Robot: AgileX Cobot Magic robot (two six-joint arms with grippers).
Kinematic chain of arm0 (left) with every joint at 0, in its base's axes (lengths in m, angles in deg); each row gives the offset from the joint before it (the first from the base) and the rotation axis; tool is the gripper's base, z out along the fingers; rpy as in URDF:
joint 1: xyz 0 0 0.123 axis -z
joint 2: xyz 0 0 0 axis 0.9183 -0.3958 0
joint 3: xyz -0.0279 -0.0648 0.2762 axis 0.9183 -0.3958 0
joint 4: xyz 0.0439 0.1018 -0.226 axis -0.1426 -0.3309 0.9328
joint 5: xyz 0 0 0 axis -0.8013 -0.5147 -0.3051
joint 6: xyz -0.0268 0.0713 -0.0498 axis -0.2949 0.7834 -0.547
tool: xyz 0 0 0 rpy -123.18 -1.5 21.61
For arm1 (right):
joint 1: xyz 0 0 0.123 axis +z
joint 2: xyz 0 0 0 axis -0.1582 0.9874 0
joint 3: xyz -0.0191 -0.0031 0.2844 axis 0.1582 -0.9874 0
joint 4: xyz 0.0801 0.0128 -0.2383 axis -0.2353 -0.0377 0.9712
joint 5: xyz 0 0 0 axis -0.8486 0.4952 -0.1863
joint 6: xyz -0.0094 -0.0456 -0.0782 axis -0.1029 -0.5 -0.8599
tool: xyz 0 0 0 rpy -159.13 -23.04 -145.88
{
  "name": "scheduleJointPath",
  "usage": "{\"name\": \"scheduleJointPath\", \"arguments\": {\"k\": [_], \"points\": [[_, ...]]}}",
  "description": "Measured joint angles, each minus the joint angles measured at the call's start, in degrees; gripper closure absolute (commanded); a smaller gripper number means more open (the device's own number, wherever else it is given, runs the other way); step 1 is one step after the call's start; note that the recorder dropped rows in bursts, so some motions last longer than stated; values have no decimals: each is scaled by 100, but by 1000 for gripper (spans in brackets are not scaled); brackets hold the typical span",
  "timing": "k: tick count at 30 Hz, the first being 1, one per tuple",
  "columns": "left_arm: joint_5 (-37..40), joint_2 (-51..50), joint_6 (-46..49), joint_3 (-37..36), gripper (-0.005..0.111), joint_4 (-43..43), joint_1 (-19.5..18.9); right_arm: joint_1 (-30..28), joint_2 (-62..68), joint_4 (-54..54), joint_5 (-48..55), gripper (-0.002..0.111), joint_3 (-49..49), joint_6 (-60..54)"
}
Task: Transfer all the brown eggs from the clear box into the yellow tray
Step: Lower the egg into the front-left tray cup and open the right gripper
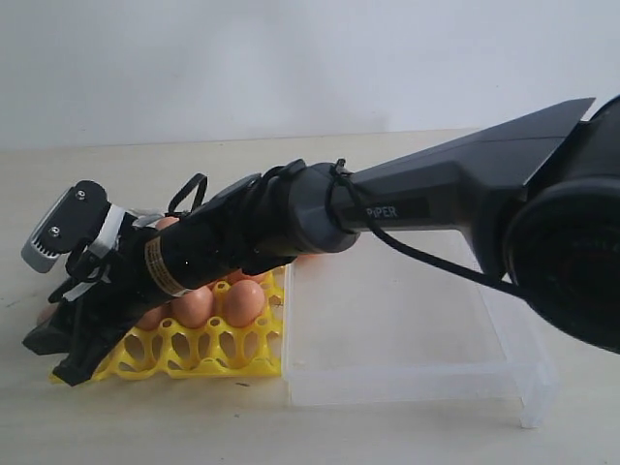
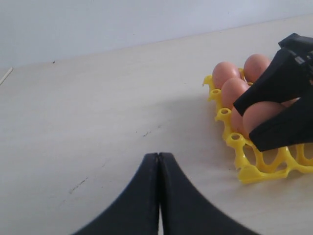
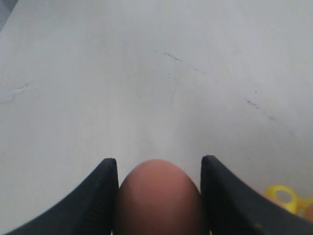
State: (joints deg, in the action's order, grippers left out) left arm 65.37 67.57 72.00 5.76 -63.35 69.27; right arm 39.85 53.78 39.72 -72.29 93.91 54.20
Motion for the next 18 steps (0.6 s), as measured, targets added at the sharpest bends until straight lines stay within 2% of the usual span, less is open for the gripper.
{"name": "scheduleJointPath", "arguments": {"k": [18], "points": [[0, 0, 0, 0, 107, 0, 0, 0, 217, -30, 31, 108, 164, -169]]}}
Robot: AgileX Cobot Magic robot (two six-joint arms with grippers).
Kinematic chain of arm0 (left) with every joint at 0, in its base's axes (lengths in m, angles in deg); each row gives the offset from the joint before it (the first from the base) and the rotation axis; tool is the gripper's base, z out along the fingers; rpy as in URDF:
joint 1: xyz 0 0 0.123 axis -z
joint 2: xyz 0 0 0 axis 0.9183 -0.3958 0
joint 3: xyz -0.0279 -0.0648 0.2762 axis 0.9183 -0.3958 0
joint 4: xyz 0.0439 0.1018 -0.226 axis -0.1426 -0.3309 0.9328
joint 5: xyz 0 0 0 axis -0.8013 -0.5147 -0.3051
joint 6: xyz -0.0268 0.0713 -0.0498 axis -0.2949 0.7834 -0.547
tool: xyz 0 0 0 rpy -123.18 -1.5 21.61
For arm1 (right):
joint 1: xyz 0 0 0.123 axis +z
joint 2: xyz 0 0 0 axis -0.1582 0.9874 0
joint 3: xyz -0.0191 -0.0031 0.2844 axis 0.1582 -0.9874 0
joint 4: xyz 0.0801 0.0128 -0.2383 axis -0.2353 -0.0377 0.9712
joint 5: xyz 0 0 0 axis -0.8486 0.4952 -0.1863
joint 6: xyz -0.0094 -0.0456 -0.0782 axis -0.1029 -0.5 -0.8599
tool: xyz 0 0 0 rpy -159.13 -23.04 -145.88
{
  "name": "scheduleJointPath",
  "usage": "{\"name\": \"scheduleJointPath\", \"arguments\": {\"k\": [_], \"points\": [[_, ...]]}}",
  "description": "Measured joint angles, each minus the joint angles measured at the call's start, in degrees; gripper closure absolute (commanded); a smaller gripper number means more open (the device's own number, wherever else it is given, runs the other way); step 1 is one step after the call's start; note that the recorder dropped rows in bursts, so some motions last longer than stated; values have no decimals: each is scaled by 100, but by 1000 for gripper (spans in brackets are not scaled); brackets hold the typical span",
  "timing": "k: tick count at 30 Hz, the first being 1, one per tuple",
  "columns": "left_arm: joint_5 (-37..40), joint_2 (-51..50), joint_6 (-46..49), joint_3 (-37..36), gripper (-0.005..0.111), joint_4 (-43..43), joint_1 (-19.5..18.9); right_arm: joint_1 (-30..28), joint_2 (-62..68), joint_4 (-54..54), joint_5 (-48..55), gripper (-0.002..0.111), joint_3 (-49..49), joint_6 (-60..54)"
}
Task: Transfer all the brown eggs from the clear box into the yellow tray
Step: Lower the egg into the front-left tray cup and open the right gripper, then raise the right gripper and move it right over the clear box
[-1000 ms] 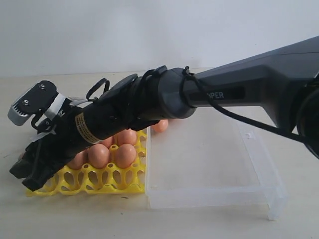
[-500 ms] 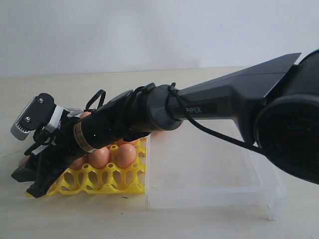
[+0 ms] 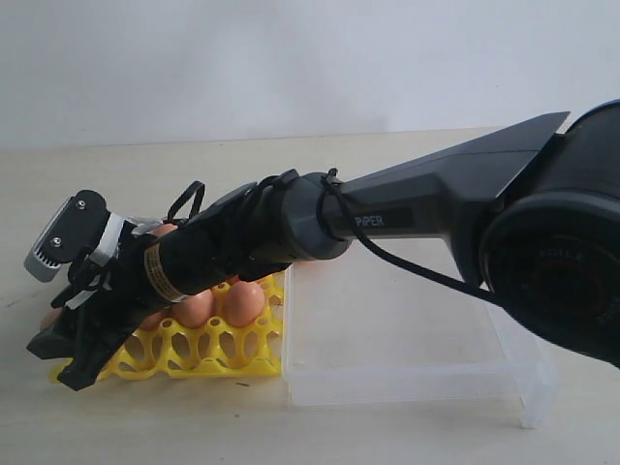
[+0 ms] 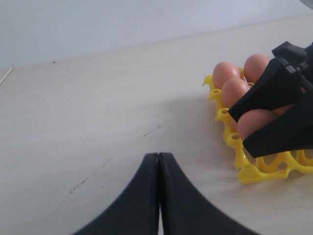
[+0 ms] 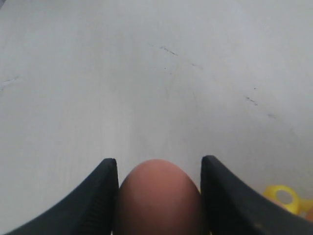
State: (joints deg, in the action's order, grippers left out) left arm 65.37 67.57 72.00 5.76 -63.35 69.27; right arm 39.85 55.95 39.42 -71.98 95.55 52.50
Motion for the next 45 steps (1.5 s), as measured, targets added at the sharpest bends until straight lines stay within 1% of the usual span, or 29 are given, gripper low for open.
{"name": "scheduleJointPath", "arguments": {"k": [2, 4, 7, 11, 13, 15, 27, 31, 33, 34, 36, 37, 40, 41, 45], "points": [[0, 0, 0, 0, 107, 0, 0, 0, 0, 0, 0, 106, 0, 0], [0, 0, 0, 0, 107, 0, 0, 0, 0, 0, 0, 100, 0, 0], [0, 0, 0, 0, 107, 0, 0, 0, 0, -40, 10, 85, 0, 0], [0, 0, 0, 0, 107, 0, 0, 0, 0, -151, 10, 61, 0, 0], [0, 0, 0, 0, 107, 0, 0, 0, 0, -221, 10, 55, 0, 0], [0, 0, 0, 0, 107, 0, 0, 0, 0, -279, 10, 54, 0, 0], [0, 0, 0, 0, 107, 0, 0, 0, 0, -334, 10, 54, 0, 41], [0, 0, 0, 0, 107, 0, 0, 0, -53, -278, 103, 54, 0, 373], [0, 0, 0, 0, 107, 0, 0, 0, -183, -132, 193, 55, 0, 717], [0, 0, 0, 0, 107, 0, 0, 0, -258, -47, 219, 57, 0, 893], [0, 0, 0, 0, 107, 0, 0, -34, -495, 247, 316, 67, 0, 1445], [0, 0, 0, 0, 107, 0, 0, -67, -601, 440, 343, 75, 0, 1756], [0, 0, 0, 0, 107, 0, 0, -251, -1028, 764, 357, 103, -44, 2515], [0, 0, 0, 0, 107, 0, 0, -301, -1179, 791, 382, 108, -105, 2599], [0, 0, 0, 0, 107, 0, 0, -594, -1682, 832, 386, 108, -621, 2703]]}}
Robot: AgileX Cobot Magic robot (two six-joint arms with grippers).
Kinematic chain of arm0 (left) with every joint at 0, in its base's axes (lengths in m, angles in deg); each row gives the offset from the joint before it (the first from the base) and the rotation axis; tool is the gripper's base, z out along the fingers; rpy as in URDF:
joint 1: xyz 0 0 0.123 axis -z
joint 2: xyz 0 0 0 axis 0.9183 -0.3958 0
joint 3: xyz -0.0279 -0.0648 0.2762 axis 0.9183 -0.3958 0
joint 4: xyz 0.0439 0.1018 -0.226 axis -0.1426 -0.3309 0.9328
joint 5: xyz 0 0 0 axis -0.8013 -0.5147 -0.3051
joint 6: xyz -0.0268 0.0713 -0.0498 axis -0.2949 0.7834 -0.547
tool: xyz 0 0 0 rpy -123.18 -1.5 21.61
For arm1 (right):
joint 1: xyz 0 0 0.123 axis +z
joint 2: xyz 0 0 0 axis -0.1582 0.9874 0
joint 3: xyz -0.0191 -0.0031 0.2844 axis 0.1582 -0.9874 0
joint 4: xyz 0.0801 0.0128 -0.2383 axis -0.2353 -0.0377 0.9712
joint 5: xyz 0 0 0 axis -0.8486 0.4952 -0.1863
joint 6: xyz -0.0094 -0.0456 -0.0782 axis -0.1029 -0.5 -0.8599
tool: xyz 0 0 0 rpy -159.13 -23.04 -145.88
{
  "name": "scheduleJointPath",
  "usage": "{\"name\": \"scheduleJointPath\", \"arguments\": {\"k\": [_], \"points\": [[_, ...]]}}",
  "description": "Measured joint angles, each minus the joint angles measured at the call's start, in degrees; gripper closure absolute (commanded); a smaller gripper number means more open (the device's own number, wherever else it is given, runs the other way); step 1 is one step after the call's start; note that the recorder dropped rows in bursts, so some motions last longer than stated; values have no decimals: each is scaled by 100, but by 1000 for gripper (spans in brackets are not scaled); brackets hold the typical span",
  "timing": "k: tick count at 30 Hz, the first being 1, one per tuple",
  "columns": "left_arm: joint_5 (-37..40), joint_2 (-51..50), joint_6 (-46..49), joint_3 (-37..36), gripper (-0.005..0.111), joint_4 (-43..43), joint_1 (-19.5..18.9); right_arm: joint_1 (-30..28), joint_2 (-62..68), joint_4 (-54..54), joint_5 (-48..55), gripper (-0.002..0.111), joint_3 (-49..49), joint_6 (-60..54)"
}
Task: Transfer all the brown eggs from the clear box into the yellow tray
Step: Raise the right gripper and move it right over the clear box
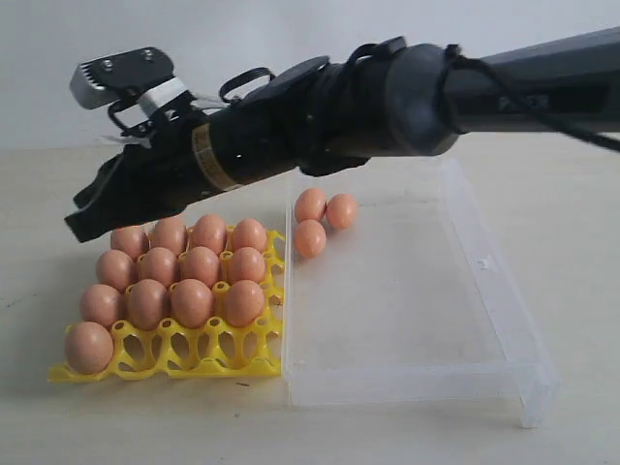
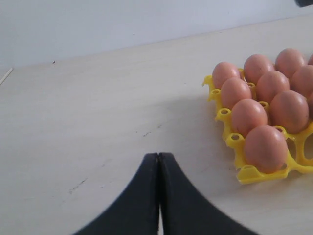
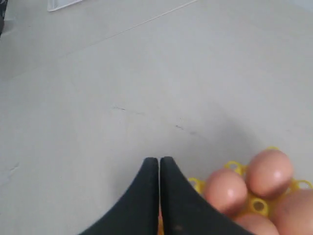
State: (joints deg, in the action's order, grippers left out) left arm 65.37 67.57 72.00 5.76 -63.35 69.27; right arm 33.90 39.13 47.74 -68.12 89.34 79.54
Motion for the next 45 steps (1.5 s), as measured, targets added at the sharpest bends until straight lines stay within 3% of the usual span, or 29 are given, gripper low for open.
{"name": "scheduleJointPath", "arguments": {"k": [9, 13, 19, 26, 32, 38, 45], "points": [[0, 0, 0, 0, 107, 0, 0, -1117, -802, 77, 821, 108, -1197, 847], [0, 0, 0, 0, 107, 0, 0, -1750, -910, 77, 779, 108, -1282, 1552], [0, 0, 0, 0, 107, 0, 0, -2184, -910, 77, 666, 108, -1292, 1740], [0, 0, 0, 0, 107, 0, 0, -2283, -910, 77, 1140, 108, -1321, 597], [0, 0, 0, 0, 107, 0, 0, -2114, -910, 77, 2810, 108, -1898, 30], [0, 0, 0, 0, 107, 0, 0, -2104, -910, 77, 1816, 108, -2134, 349], [0, 0, 0, 0, 107, 0, 0, -2104, -910, 77, 1539, 108, -2134, 406]]}}
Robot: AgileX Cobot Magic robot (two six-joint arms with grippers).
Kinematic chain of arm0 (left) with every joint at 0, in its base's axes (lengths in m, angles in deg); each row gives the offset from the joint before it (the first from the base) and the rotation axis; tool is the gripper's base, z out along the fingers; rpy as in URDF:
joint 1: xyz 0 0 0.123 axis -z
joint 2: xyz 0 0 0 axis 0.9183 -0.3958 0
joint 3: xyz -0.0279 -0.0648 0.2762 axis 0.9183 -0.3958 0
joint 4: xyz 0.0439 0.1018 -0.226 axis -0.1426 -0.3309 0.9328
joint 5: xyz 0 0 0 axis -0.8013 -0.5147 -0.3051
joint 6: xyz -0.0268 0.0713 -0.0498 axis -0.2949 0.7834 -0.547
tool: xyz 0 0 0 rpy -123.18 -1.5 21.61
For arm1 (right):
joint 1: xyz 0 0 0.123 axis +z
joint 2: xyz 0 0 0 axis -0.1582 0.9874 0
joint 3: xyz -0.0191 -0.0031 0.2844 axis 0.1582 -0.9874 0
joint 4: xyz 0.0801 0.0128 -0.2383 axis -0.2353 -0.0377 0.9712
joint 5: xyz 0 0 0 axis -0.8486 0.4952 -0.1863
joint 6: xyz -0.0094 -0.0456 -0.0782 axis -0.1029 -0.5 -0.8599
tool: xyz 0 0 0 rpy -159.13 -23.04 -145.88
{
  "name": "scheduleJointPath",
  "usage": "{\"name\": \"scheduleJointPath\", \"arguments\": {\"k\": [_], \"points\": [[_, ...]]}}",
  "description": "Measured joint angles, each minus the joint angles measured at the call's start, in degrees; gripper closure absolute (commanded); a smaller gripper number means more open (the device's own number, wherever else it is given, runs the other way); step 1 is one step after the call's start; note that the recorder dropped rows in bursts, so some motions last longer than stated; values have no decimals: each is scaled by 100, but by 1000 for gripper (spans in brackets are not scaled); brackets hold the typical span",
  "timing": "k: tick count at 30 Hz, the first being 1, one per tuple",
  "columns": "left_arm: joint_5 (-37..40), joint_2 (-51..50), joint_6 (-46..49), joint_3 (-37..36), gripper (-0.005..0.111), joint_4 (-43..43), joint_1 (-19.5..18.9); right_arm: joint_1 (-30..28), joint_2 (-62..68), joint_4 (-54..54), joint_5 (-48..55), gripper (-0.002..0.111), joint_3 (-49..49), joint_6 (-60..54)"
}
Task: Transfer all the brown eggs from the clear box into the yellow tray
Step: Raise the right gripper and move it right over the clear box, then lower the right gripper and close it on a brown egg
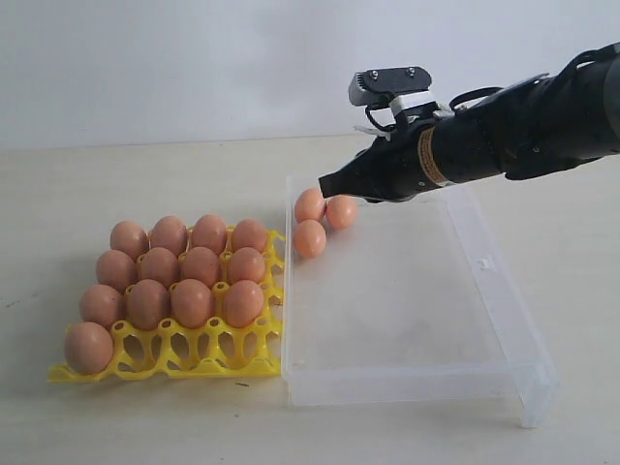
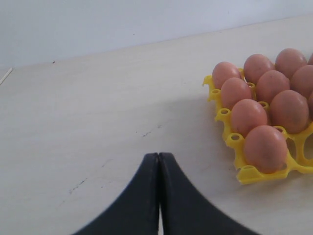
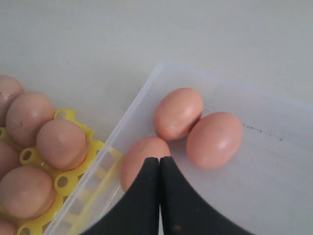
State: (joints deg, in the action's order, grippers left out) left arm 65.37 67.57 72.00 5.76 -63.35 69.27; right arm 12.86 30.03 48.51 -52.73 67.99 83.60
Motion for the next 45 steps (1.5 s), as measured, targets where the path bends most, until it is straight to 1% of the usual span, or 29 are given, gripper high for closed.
{"name": "scheduleJointPath", "arguments": {"k": [4, 6, 8, 11, 12, 14, 17, 22, 24, 28, 29, 30, 32, 34, 39, 42, 45], "points": [[0, 0, 0, 0, 107, 0, 0, 0, 0, -124, -239, 108, 0, 27], [0, 0, 0, 0, 107, 0, 0, 0, 0, -760, -312, 108, 0, -359], [0, 0, 0, 0, 107, 0, 0, 0, 0, -1784, -410, 108, 0, -1167], [0, 0, 0, 0, 107, 0, 0, 79, 0, -3521, -430, 108, -69, -2890], [0, 0, 0, 0, 107, 0, 0, 114, 0, -3972, -430, 108, -91, -3451], [0, 0, 0, 0, 107, 0, 0, 154, 0, -4455, -387, 108, -106, -4102], [0, 0, 0, 0, 107, 0, 0, 167, 0, -4694, -304, 108, -117, -4418], [0, 0, 0, 0, 107, 0, 0, 167, 0, -4888, -87, 108, -117, -4605], [0, 0, 0, 0, 107, 0, 0, 218, 0, -5625, 304, 108, -117, -5299], [0, 0, 0, 0, 107, 0, 0, 342, 0, -7988, 1075, 108, -117, -8274], [0, 0, 0, 0, 107, 0, 0, 373, 0, -8386, 1280, 108, -117, -8841], [0, 0, 0, 0, 107, 0, 0, 397, 0, -8605, 1454, 108, -117, -9156], [0, 0, 0, 0, 107, 0, 0, 423, 12, -8922, 2021, 108, -38, -9572], [0, 0, 0, 0, 107, 0, 0, 423, 73, -9106, 2716, 108, 177, -9736], [0, 0, 0, 0, 107, 0, 0, 423, 235, -9529, 4726, 107, 1201, -9935], [0, 0, 0, 0, 107, 0, 0, 423, 257, -9875, 5468, 99, 1824, -10278], [0, 0, 0, 0, 107, 0, 0, 423, 307, -10268, 5902, 86, 2432, -10548]]}}
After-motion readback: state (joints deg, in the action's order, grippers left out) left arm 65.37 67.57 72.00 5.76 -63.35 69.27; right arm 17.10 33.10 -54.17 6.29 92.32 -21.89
